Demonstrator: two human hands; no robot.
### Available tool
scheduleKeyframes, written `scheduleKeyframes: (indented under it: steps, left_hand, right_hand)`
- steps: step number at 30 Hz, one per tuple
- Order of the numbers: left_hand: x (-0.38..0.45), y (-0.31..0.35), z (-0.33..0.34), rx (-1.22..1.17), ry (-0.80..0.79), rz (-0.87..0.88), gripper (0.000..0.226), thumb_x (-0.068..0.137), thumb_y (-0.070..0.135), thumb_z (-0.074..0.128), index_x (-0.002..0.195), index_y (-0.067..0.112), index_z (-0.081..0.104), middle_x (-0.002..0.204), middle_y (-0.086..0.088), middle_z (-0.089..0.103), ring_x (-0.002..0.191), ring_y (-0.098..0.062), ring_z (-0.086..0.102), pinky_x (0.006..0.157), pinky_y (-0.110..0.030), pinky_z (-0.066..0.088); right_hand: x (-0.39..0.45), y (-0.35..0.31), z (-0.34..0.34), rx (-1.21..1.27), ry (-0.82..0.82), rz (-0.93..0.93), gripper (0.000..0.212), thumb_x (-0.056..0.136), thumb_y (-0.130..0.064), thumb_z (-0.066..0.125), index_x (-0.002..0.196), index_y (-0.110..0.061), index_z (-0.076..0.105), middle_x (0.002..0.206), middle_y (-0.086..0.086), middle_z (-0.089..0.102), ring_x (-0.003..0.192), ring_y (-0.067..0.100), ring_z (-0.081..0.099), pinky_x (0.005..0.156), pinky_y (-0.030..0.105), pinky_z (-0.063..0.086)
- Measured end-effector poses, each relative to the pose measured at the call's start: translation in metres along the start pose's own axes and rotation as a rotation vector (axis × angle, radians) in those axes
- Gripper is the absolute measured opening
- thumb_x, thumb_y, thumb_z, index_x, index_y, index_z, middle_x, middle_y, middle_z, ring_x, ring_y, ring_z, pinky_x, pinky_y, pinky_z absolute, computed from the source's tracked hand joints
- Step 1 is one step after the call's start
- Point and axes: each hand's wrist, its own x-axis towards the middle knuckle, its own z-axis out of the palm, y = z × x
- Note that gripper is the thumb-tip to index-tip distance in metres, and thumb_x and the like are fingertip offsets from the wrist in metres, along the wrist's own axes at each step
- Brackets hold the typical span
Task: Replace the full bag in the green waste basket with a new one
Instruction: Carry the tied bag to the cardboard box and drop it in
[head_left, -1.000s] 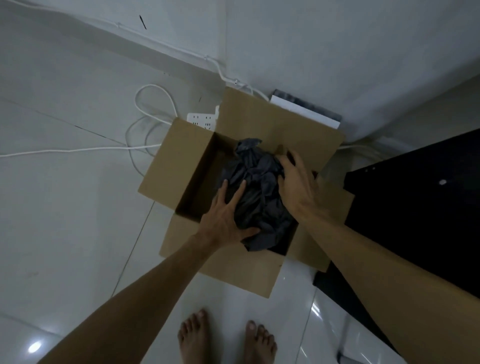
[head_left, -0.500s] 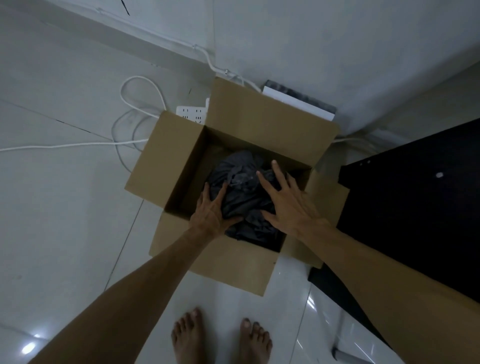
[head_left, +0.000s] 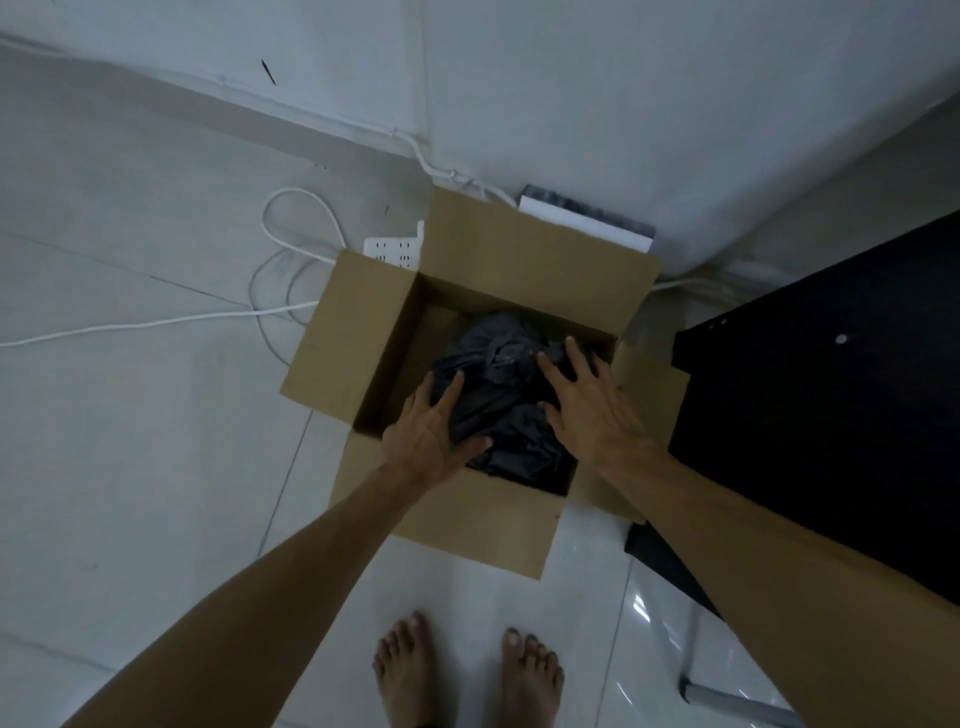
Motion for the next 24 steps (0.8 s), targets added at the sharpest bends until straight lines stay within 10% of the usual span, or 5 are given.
scheduleKeyframes:
  steps: [11, 18, 24]
  left_hand:
    - [-0.06, 0.047, -0.103, 0.055, 0.029, 0.098, 0.092, 0.084, 0.067, 0.054, 0.155, 0.029, 0.012, 0.159, -0.007, 0.022, 0.144, -0.029, 0.027, 0.109, -0.047, 0.038]
    - [-0.155, 0.143, -0.262, 0.068, 0.188, 0.321, 0.08, 0.085, 0.062, 0.058, 0.15, 0.021, 0.035, 0.154, -0.008, 0.036, 0.14, -0.028, 0.034, 0.11, -0.04, 0.032]
    - [-0.258, 0.267, -0.4, 0.12, 0.268, 0.53, 0.088, 0.077, 0.074, 0.052, 0.149, 0.026, 0.039, 0.155, -0.004, 0.036, 0.141, -0.025, 0.033, 0.112, -0.046, 0.035]
  right_hand:
    - [-0.076, -0.021, -0.093, 0.217, 0.064, 0.087, 0.058, 0.1, -0.04, 0.041, 0.152, -0.022, 0.024, 0.156, 0.013, 0.023, 0.137, 0.034, 0.031, 0.105, 0.047, 0.04]
    - [-0.191, -0.022, -0.283, 0.235, 0.109, 0.117, 0.037, 0.098, -0.038, 0.046, 0.121, -0.012, 0.057, 0.12, 0.011, 0.058, 0.11, 0.031, 0.057, 0.084, 0.039, 0.049]
    - [-0.333, 0.014, -0.449, 0.29, 0.238, 0.111, 0.049, 0.099, -0.035, 0.046, 0.143, -0.013, 0.042, 0.138, 0.015, 0.05, 0.125, 0.033, 0.048, 0.102, 0.042, 0.043]
